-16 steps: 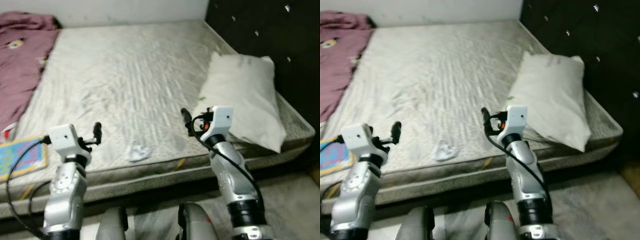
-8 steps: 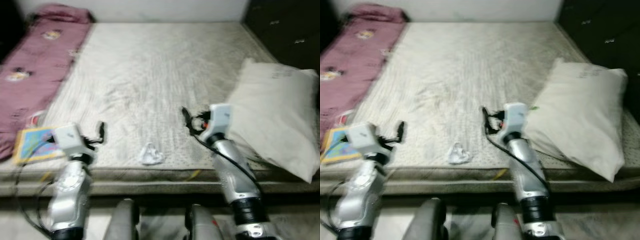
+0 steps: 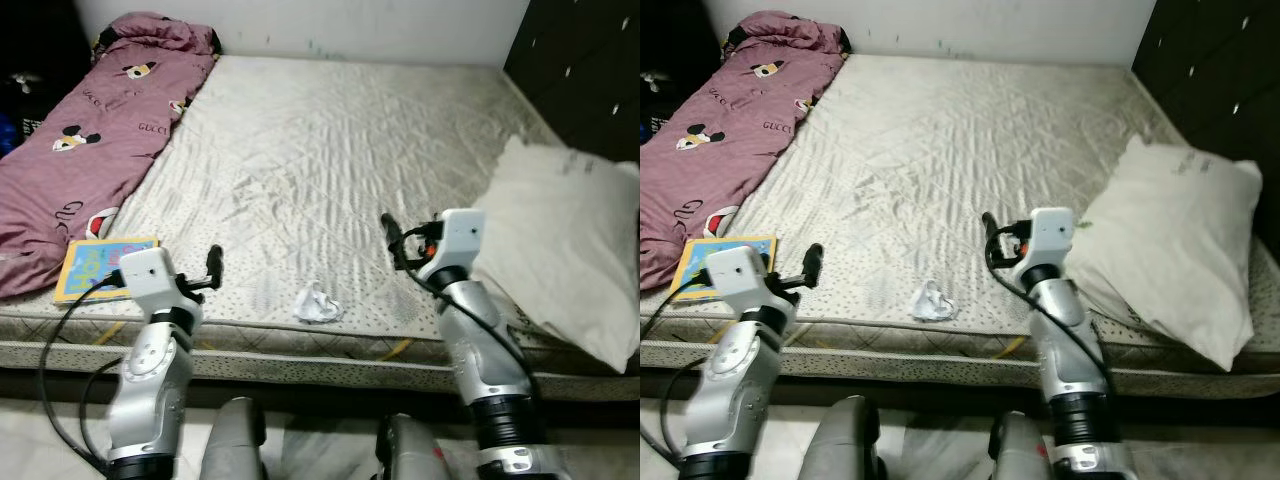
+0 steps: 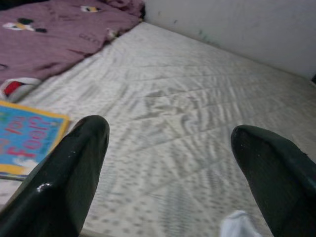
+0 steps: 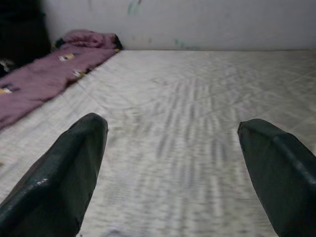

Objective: Clean up the room

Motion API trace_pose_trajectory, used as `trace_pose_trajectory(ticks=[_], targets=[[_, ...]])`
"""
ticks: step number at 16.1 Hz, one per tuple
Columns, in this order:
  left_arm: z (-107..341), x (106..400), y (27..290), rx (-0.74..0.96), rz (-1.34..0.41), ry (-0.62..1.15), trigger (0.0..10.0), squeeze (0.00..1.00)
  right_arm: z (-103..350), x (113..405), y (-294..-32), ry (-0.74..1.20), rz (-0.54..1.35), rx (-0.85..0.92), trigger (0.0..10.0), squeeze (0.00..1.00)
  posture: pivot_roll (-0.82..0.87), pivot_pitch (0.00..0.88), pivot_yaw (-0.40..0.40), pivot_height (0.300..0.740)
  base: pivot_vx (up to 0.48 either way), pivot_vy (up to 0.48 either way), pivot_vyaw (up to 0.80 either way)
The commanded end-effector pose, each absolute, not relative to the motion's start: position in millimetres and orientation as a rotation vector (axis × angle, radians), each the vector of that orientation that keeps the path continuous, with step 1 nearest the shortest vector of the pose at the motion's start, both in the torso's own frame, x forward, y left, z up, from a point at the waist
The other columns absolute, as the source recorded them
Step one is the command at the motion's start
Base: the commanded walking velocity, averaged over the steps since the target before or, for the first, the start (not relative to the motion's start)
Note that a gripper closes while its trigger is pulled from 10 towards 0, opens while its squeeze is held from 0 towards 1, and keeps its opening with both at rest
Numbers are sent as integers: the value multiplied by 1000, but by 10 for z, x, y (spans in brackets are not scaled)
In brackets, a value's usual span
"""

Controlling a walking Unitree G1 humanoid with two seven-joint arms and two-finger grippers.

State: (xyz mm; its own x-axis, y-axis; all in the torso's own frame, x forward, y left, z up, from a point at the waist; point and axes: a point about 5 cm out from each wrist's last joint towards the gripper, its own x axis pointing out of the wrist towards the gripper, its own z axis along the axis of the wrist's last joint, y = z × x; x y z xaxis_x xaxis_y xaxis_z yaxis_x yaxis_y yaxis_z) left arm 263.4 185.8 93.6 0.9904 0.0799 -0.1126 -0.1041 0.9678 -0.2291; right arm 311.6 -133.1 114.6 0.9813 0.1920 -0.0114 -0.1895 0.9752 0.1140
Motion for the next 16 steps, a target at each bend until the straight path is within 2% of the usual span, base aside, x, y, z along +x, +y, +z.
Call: trace_pose_trajectory(ticks=[1,2,4,9,11,16], targets=[[943,2650,1840,-240,86,109,10000,0,1134,3124,-1358,32,189,110,10000,0,-90,11,-10,638,0,480,-800],[944,2651,1837,-240,85,108,10000,0,1135,3125,-1359,31,189,110,10000,0,-90,11,-10,638,0,480,-800],[951,2660,1836,-241,88,103,10000,0,1139,3133,-1365,30,187,113,10000,0,-93,9,-9,638,0,480,0],[1030,2642,1875,-261,125,71,10000,0,1159,3130,-1334,20,215,119,10000,0,-73,8,-28,638,0,0,0],[1068,2615,1915,-206,140,48,10000,0,1160,3125,-1317,17,226,122,10000,0,-64,18,-29,638,0,0,0],[1003,2528,1962,-163,131,83,10000,0,1102,3050,-1307,42,241,128,10000,0,-69,65,-23,593,0,0,0]])
